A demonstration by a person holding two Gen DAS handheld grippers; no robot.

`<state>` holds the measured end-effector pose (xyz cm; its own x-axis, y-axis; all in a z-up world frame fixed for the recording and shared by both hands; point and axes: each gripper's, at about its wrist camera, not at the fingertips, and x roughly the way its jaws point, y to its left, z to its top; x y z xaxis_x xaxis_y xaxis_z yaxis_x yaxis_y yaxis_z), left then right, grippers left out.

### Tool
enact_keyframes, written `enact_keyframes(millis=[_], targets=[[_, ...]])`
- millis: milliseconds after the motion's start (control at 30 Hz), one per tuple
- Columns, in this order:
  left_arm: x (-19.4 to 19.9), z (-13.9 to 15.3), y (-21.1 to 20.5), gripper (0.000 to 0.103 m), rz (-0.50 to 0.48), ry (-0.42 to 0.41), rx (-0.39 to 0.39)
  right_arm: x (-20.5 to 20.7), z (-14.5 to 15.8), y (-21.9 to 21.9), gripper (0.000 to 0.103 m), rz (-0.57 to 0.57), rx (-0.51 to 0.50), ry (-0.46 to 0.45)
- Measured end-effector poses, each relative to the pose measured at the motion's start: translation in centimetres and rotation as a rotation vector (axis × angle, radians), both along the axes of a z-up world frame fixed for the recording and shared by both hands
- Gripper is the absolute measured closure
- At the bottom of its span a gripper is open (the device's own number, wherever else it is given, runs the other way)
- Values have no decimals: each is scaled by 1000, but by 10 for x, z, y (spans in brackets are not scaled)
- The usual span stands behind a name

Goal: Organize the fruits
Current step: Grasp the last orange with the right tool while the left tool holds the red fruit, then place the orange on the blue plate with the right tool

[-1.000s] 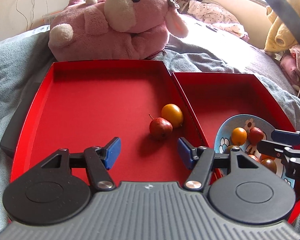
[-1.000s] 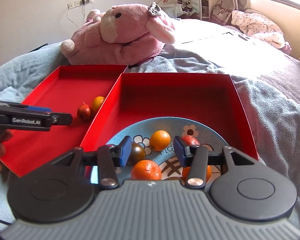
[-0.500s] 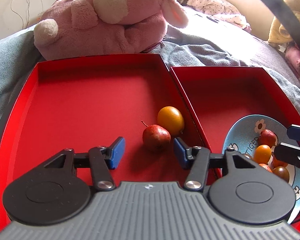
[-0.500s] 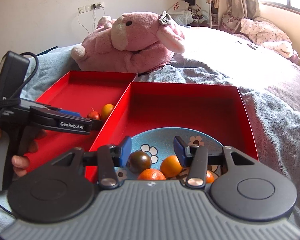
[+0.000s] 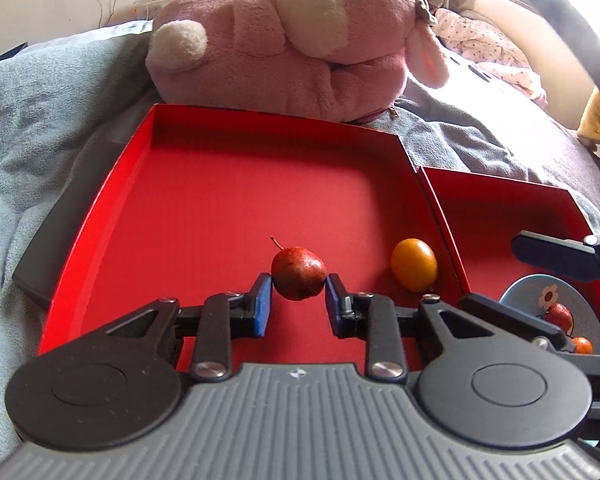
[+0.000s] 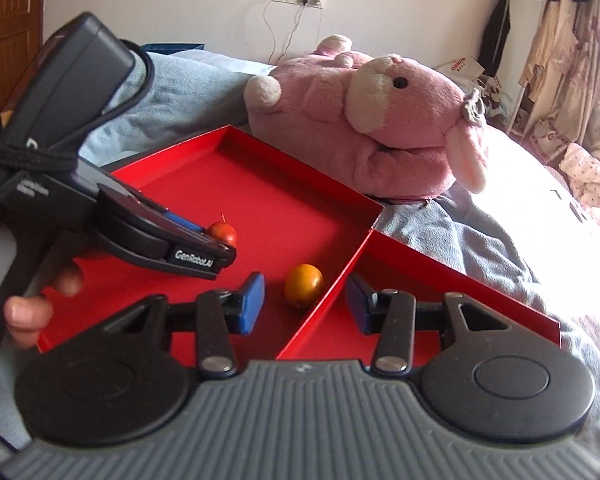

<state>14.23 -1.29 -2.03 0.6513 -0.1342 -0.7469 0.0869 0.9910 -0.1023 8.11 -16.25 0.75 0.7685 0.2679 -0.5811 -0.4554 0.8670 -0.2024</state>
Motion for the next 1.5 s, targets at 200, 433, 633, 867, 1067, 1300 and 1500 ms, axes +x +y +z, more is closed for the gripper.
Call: enact_keyframes(millis=[200, 433, 633, 867, 1067, 1300, 1500], targets=[[1, 1, 14, 69, 31, 15, -16, 22, -19, 32, 55, 46, -172, -11], [0, 0, 14, 69, 23, 13, -12, 31, -45, 57, 60, 116, -411, -45], [2, -4, 14, 69, 22, 30, -11, 39, -56, 59, 68, 99, -455, -39], [0, -6, 11, 69, 18, 21, 7, 32, -44, 53, 68, 89, -349, -19], [-6, -6, 4, 69, 6, -1, 54, 6, -21, 43, 68, 64, -171, 35], [-17, -7, 0, 69, -4, -18, 103, -23, -7, 31, 68, 17, 6, 107], [-26, -7, 1, 69, -2, -16, 117, -48, -2, 25, 68, -5, 84, 129]])
